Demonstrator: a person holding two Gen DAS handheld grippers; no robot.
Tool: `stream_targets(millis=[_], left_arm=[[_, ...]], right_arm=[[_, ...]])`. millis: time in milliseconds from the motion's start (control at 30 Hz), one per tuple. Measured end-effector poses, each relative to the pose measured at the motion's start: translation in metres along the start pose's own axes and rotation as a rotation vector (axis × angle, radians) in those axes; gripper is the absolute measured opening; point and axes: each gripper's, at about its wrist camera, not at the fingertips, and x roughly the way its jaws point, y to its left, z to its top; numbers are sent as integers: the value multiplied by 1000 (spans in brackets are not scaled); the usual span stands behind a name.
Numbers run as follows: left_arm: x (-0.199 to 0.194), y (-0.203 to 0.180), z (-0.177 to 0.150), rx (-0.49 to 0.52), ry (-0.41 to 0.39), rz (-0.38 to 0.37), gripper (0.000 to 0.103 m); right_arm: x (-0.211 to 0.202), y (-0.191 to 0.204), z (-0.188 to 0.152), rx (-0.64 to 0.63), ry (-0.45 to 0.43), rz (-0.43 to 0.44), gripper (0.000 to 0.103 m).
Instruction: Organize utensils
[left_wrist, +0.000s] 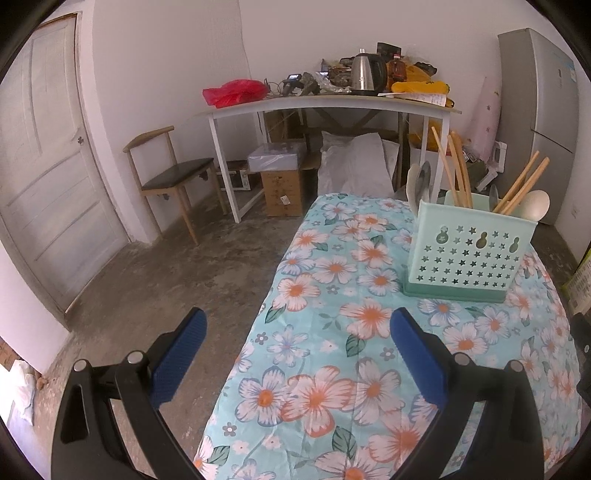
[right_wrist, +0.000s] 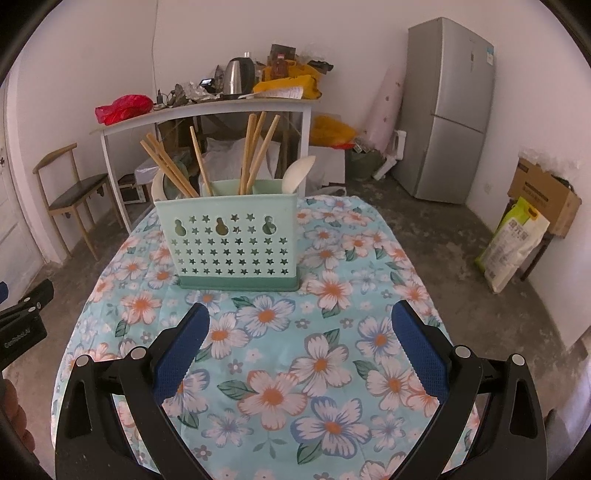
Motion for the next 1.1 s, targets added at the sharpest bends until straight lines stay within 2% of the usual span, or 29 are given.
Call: stream_targets(millis=[1100], left_arm=[[2,3,-2,4,10,-3,97]], right_arm=[[-1,3,2,-4,-1,4,95]])
